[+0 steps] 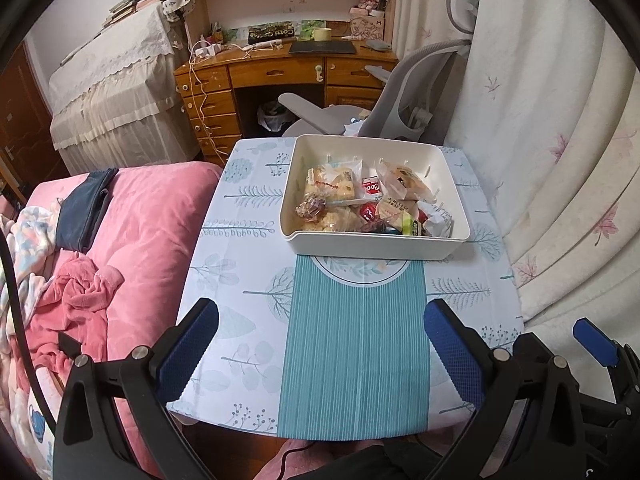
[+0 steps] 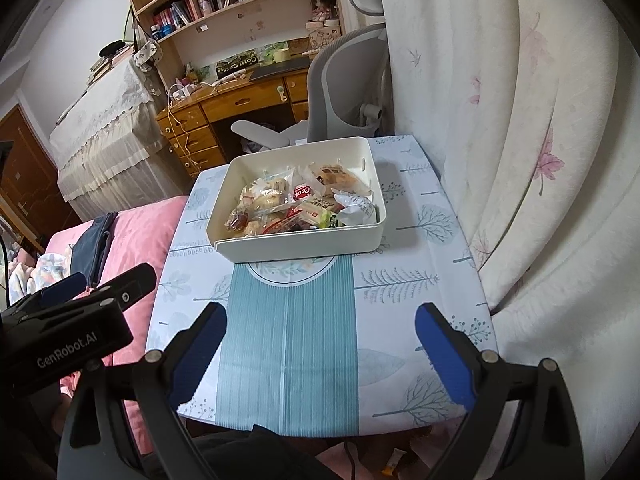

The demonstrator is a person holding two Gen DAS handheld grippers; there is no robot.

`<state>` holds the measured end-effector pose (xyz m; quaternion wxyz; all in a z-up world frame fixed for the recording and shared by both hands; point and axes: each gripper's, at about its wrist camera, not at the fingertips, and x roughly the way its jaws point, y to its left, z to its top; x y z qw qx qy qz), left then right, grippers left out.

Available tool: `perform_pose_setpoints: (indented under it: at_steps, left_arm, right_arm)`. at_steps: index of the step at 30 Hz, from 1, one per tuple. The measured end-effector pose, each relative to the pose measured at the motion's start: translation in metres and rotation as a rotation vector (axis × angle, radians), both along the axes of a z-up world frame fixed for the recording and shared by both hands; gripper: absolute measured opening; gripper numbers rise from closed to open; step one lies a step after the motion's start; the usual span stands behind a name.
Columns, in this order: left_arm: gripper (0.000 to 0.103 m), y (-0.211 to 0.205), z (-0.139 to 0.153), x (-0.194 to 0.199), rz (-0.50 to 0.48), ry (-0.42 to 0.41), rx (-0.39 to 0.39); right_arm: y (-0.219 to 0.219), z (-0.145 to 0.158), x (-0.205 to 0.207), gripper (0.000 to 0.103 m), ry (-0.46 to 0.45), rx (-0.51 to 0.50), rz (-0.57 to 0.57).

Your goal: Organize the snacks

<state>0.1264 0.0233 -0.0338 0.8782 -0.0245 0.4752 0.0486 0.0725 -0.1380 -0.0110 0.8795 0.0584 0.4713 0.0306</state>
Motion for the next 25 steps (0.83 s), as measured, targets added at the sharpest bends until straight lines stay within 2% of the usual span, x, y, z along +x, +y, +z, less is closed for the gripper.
perform_pose_setpoints:
  at_steps: [25]
  left_arm:
    - [0.102, -0.029, -0.001, -0.001, 0.056, -0.018, 0.016]
  right_arm:
    - [-0.026, -0.003, 0.006, 0.096, -0.003, 0.012, 0.053]
